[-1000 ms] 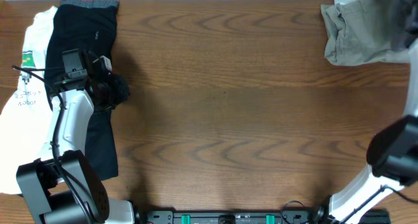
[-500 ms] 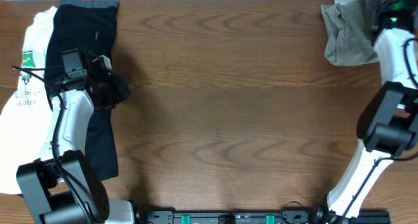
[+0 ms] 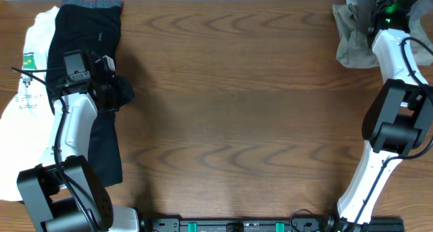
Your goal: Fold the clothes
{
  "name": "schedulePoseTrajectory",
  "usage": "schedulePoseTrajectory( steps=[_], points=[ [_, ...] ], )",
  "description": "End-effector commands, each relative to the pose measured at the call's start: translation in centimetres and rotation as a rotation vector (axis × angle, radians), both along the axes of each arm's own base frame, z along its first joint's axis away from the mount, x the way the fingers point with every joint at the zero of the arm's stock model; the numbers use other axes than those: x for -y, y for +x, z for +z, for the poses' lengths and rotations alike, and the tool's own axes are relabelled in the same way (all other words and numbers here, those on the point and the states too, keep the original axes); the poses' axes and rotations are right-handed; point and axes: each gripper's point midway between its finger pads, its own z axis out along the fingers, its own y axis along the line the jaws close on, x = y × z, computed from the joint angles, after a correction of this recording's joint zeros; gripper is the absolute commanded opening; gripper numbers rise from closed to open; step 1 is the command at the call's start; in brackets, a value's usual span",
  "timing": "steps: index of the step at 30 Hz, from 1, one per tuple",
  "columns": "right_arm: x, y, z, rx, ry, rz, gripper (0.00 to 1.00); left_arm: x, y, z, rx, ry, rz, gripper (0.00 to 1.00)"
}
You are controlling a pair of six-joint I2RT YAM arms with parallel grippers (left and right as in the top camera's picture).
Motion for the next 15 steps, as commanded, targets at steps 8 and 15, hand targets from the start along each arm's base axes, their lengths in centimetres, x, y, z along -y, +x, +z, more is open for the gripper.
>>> schedulePoseTrajectory(
  steps=[8, 15],
  points=[
    [-0.5, 2.2, -4.0, -0.024, -0.113, 0.046, 0.01, 0.1, -0.2, -0.6, -0.015, 0.002, -0.002, 0.06],
    [-0.7, 2.8, -4.8, -0.164, -0.357, 0.090, 0.01, 0.1, -0.2, -0.6, -0.014, 0.002, -0.002, 0.06]
  ],
)
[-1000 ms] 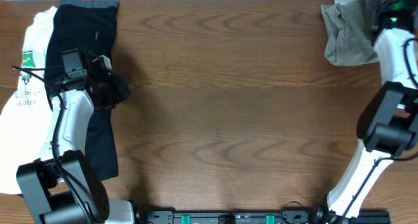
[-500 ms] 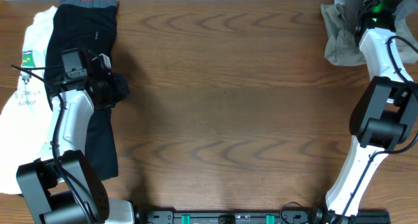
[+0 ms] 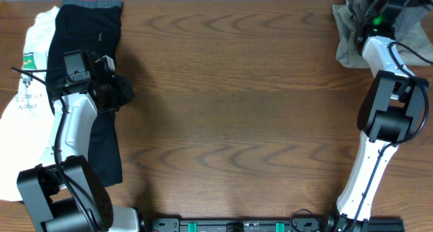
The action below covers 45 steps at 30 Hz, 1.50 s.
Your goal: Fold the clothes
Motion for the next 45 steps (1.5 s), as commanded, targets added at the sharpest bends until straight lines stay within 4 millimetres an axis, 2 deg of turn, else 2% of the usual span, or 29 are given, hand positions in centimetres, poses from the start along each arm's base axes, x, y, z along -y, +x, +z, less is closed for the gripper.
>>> schedulePoseTrajectory(
  steps=[1, 4, 7, 8, 12, 14, 16, 17, 21, 24, 27, 31, 34, 39, 42, 45],
  points=[
    [-0.3, 0.2, 2.8, -0.029, -0.203, 0.070, 0.01, 0.1, -0.2, -0.6, -0.014, 0.002, -0.002, 0.07],
    [-0.7, 0.4, 2.8, -0.060, -0.324, 0.182, 0.01, 0.0, 0.0, -0.5, -0.007, 0.004, -0.002, 0.06],
    [-0.7, 0.1, 2.8, -0.052, -0.363, 0.313, 0.03, 0.0, 0.0, -0.5, -0.006, 0.004, -0.002, 0.06],
    [-0.7, -0.1, 2.8, -0.049, -0.376, 0.360, 0.11, 0.0, 0.0, -0.5, -0.006, 0.004, -0.002, 0.06],
    [-1.0, -1.1, 2.0, -0.057, -0.414, 0.545, 0.19, 0.0, 0.2, -0.4, 0.004, 0.007, -0.002, 0.06],
    [-1.3, -1.8, 1.2, -0.076, -0.450, 0.640, 0.40, -0.1, 0.3, -0.3, 0.011, 0.008, -0.002, 0.06],
    [-1.6, -2.5, 0.5, -0.091, -0.479, 0.718, 0.72, -0.1, 0.4, -0.3, 0.015, 0.009, -0.001, 0.06],
    [-1.7, -2.9, 0.0, -0.103, -0.485, 0.758, 0.99, -0.1, 0.5, -0.3, 0.016, 0.010, -0.001, 0.06],
    [-2.3, -4.1, -2.2, -0.159, -0.444, 0.887, 0.99, -0.1, 0.5, -0.2, 0.019, 0.011, -0.002, 0.06],
    [-2.4, -4.3, -3.8, -0.216, -0.418, 0.915, 0.99, -0.1, 0.5, -0.2, 0.019, 0.011, -0.002, 0.06],
    [-1.9, -4.6, -5.4, -0.323, -0.433, 0.885, 0.99, -0.1, 0.5, -0.2, 0.019, 0.011, -0.002, 0.06],
    [-0.3, -5.7, -5.8, -0.521, -0.532, 0.779, 0.99, -0.1, 0.5, -0.2, 0.019, 0.010, -0.002, 0.06],
    [1.2, -7.4, -4.0, -0.666, -0.648, 0.680, 0.99, -0.1, 0.5, -0.2, 0.019, 0.011, -0.002, 0.06],
    [2.8, -11.0, 0.8, -0.848, -0.824, 0.538, 0.99, -0.1, 0.5, -0.2, 0.020, 0.011, -0.002, 0.06],
    [2.4, -12.2, 2.8, -0.890, -0.926, 0.514, 0.99, -0.2, 0.7, -0.2, 0.026, 0.013, -0.002, 0.06],
    [1.2, -11.8, 3.3, -0.883, -0.988, 0.530, 0.99, -0.2, 0.8, -0.1, 0.034, 0.014, -0.002, 0.06]
  ],
)
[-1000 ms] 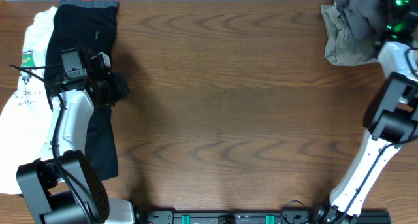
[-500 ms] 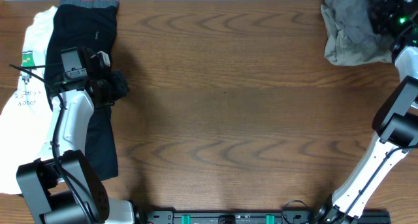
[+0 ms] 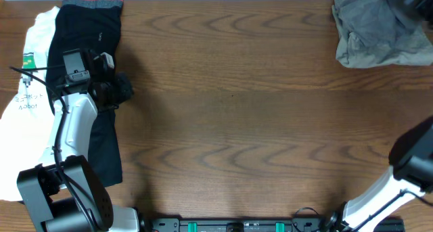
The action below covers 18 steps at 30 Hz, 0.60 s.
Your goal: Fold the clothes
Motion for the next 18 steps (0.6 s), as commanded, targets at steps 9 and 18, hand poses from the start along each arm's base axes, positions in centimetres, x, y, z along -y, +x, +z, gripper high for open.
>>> schedulePoseTrajectory(
  steps=[9, 18],
  points=[
    [-2.9, 3.8, -1.7, -0.021, -0.290, 0.024, 0.94, 0.0, -0.1, -0.5, -0.009, 0.003, -0.002, 0.06],
    [-4.6, 6.4, -3.2, -0.039, -0.489, -0.011, 0.85, 0.0, -0.1, -0.5, -0.009, 0.003, -0.002, 0.06]
  ],
)
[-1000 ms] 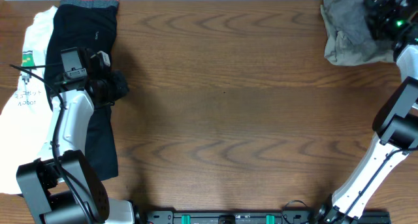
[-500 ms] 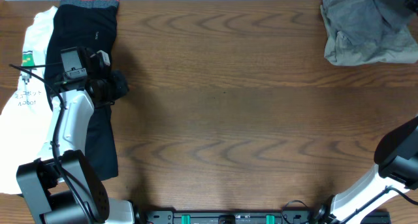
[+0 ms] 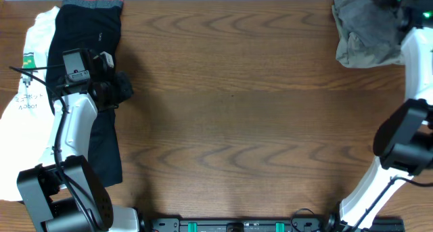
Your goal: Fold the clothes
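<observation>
A crumpled grey garment (image 3: 365, 32) lies at the table's far right corner. My right gripper hangs over its far right part, at the top edge of the overhead view; its fingers are too dark and cropped to read. A long black garment with a red waistband (image 3: 88, 29) lies flat along the left side, partly overlapping a white printed garment (image 3: 27, 76). My left gripper (image 3: 122, 90) sits at the black garment's right edge, a dark blob whose jaws I cannot make out.
The brown wooden table (image 3: 230, 124) stretches between the two piles. The right arm's white links (image 3: 413, 63) run along the right edge, and the arm bases stand at the front edge.
The right arm, which was swung out almost beyond the right edge, is now back in view with its gripper over the grey garment's far right part. The left arm has not moved.
At first the right gripper was on the grey heap in the far right corner, then slightly further left on it. Later the arm was swung out of view and the grey garment lay more spread out. Now the gripper is over it again. The left arm stayed at the black garment.
</observation>
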{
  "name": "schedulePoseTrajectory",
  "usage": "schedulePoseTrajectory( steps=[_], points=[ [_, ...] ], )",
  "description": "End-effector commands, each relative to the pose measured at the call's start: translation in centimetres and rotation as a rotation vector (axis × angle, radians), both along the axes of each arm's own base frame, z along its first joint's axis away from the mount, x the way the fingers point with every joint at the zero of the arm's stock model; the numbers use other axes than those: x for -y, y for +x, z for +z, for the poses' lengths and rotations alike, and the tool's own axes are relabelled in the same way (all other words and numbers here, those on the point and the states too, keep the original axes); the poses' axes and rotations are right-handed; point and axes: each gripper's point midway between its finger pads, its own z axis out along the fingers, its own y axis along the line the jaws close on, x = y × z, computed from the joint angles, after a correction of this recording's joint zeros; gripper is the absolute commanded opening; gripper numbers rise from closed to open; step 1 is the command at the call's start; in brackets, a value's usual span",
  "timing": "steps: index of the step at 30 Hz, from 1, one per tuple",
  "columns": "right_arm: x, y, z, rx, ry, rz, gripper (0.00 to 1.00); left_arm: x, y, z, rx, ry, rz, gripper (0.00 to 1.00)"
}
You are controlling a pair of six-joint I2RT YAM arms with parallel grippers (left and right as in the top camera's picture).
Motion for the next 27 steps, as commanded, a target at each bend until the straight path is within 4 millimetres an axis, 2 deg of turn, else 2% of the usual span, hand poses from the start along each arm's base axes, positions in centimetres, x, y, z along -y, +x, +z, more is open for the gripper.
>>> schedulePoseTrajectory(
  steps=[1, 5, 6, 9, 11, 17, 20, 24, 27],
  points=[
    [-0.1, 0.7, -0.1, -0.014, -0.159, -0.009, 0.88, 0.1, -0.2, -0.6, -0.016, 0.002, -0.002, 0.06],
    [-1.1, 1.8, 2.3, 0.061, -0.275, 0.038, 0.89, 0.1, -0.2, -0.6, -0.016, 0.002, -0.002, 0.06],
    [-1.2, 1.9, 2.8, 0.082, -0.285, 0.038, 0.85, 0.1, -0.2, -0.6, -0.016, 0.002, -0.002, 0.06],
    [-0.7, 2.5, 2.7, 0.110, -0.292, 0.030, 0.80, 0.1, -0.2, -0.6, -0.016, 0.002, -0.002, 0.06],
    [-0.2, 2.9, 1.4, 0.100, -0.289, 0.025, 0.79, 0.1, -0.2, -0.7, -0.017, 0.001, -0.002, 0.06],
    [1.4, 3.9, -4.4, 0.021, -0.269, 0.017, 0.80, 0.1, -0.2, -1.1, -0.029, -0.001, -0.002, 0.07],
    [2.4, 3.5, -6.2, -0.021, -0.250, 0.005, 0.80, 0.1, -0.2, -1.1, -0.029, -0.001, -0.002, 0.06],
    [3.8, 1.5, -7.6, -0.119, -0.173, -0.039, 0.78, 0.1, -0.2, -1.1, -0.029, -0.001, -0.002, 0.06],
    [4.8, -1.5, -8.8, -0.236, -0.073, -0.089, 0.69, 0.1, -0.2, -1.1, -0.029, -0.001, -0.002, 0.06]
  ],
)
